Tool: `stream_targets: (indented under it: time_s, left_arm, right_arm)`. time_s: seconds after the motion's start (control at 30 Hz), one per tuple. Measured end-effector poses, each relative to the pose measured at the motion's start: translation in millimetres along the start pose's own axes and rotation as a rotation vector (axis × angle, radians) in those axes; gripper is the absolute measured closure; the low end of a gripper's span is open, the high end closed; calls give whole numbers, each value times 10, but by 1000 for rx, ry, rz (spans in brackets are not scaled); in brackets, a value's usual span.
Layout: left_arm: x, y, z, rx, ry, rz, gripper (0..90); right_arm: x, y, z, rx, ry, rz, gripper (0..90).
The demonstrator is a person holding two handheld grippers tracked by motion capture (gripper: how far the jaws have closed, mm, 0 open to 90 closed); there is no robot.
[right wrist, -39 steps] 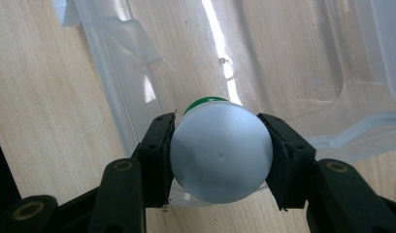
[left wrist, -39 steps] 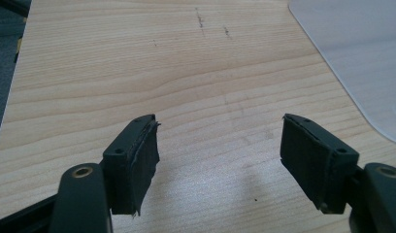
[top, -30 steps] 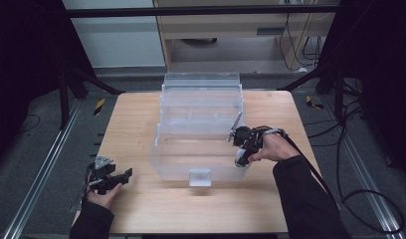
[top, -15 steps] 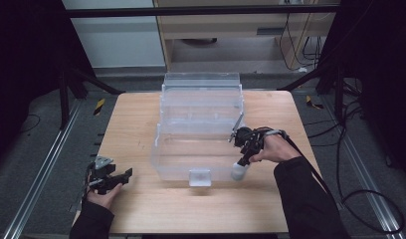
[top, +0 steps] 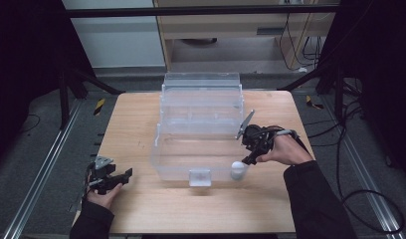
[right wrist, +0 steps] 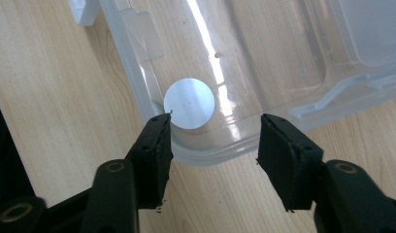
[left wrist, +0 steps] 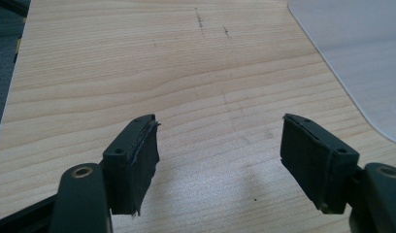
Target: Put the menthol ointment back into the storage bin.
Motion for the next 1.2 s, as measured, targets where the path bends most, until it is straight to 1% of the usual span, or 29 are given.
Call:
stream_targets:
  time_s: [0.03, 0.07, 0.1, 0.13, 0.2, 0.23, 0.3, 0.33, 0.43, 0.5, 0.53, 0.6, 0.63, 0.67, 0.7, 0.77, 0.8, 0.83, 0.87, 0.9, 0.93, 0.97, 1.0, 1.03, 1.07, 1.1, 1.13, 1.17, 1.2]
  left_arm:
    - [-1, 2, -1, -1, -1, -1, 293]
    - [0, 3, -4, -2, -1, 0, 293]
    - [-1, 3, -6, -2, -2, 0, 292]
    - [-1, 3, -7, -2, -3, 0, 292]
    - [-1, 1, -9, -2, -3, -1, 292]
    - [-1, 0, -9, -2, -3, -1, 292]
    - [-1, -1, -11, -3, -3, 0, 292]
    - [-1, -2, -11, -3, -3, 0, 292]
    - [1, -1, -9, -4, -3, 0, 292]
    - [3, -2, -11, -6, -2, 1, 292]
    - [3, -2, -11, -6, -2, 1, 292]
    - [3, -2, -11, -7, -2, 0, 292]
    - [5, -2, -10, -7, -2, 0, 292]
    - [6, -3, -9, -8, -1, 1, 292]
    - [7, -3, -8, -8, 0, 1, 292]
    - [4, -9, -8, -8, -2, 0, 292]
    - [4, -11, -7, -7, -2, 0, 292]
    - [5, -12, -8, -8, -1, 2, 292]
    - [5, -12, -9, -8, -1, 3, 293]
    - [3, -11, -10, -9, -2, 2, 296]
    - [1, -8, -13, -9, -4, 0, 307]
    - [-1, -6, -16, -8, -5, 1, 313]
    - [-1, -4, -19, -8, -5, 3, 323]
    - [-1, -4, -19, -8, -5, 3, 328]
    - [-5, -2, -23, -8, -11, 0, 343]
    - [-8, -1, -28, -7, -13, 0, 343]
    - [-12, 2, -34, -8, -16, 0, 362]
    - [-15, 5, -40, -8, -20, -3, 362]
    - [-15, 19, -44, -9, -21, -5, 377]
  right_arm:
    - [0, 0, 0, 0, 0, 0, 451]
    - [13, 6, -24, 4, -8, -7, 430]
    - [28, 23, -49, 9, -14, -1, 395]
    - [37, 31, -71, 17, -33, -5, 377]
    - [67, 70, -116, 22, -62, 14, 290]
    - [79, 71, -125, 34, -86, 20, 248]
    - [139, 72, -142, 64, -117, 59, 188]
    - [183, 66, -145, 76, -163, 95, 157]
    - [277, 70, -119, 79, -226, 151, 106]
    - [349, 42, -80, 96, -265, 191, 97]
    - [349, 42, -80, 96, -265, 191, 97]
    - [421, 19, -35, 103, -312, 249, 96]
    - [520, -15, 23, 113, -350, 317, 94]
    - [520, -15, 23, 113, -350, 317, 94]
    - [555, -34, 44, 122, -361, 338, 90]
    - [652, -86, 98, 143, -394, 397, 89]
    - [715, -121, 131, 160, -414, 438, 90]
    - [752, -141, 154, 169, -424, 463, 89]
    - [822, -179, 201, 189, -432, 503, 89]
    - [862, -206, 229, 205, -439, 520, 90]
    - [952, -252, 301, 224, -462, 560, 93]
    - [986, -270, 338, 223, -476, 585, 94]
    - [1030, -288, 373, 223, -473, 598, 92]
    - [1030, -288, 373, 223, -473, 598, 92]
    - [1123, -353, 416, 256, -481, 619, 92]
    - [1123, -353, 416, 256, -481, 619, 92]
    - [1182, -378, 448, 259, -503, 651, 92]
    - [1182, -378, 448, 259, -503, 651, 92]
    - [1264, -414, 493, 278, -514, 673, 92]
Point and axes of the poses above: each handheld gripper's, and its own axes: z roughly forward along the jaws, x roughly out of its underside, y roughly to its left, the point moved 10 cm from there along z, roughly forward along the jaws, and after that the axes turned 6 degrees about y, right-handed, at the moved point
